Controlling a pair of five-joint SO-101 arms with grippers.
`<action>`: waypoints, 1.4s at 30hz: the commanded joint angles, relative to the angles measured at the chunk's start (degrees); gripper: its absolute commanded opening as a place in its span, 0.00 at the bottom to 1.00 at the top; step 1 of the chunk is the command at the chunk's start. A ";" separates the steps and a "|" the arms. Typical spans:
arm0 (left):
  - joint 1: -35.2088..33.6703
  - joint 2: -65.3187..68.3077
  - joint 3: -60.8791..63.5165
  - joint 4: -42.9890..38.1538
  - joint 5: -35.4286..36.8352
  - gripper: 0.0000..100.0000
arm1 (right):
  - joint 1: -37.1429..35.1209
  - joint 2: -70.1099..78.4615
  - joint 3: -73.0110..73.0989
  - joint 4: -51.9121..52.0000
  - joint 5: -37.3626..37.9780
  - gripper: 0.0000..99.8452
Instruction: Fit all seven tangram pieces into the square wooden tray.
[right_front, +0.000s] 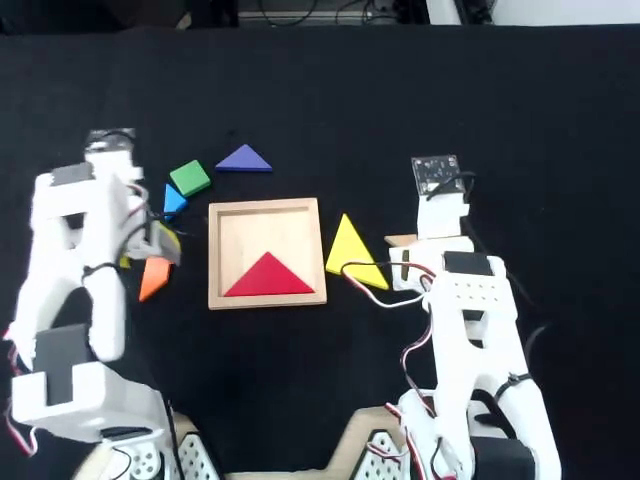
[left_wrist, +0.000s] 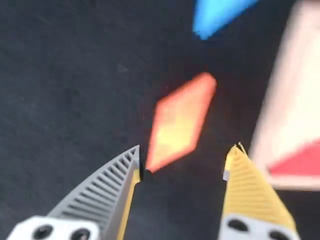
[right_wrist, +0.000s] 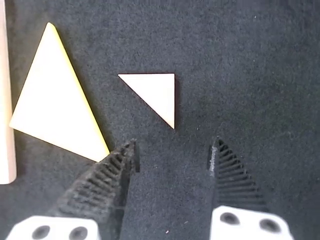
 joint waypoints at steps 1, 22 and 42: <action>7.60 -5.71 3.30 -1.14 0.53 0.22 | -0.79 -1.63 -0.40 -0.79 0.53 0.23; 2.15 -4.48 14.46 -16.35 1.67 0.25 | -0.79 -1.63 -0.22 -0.79 0.53 0.23; 2.15 3.87 8.66 -15.65 1.76 0.25 | -0.79 -1.63 -0.22 -0.79 0.53 0.23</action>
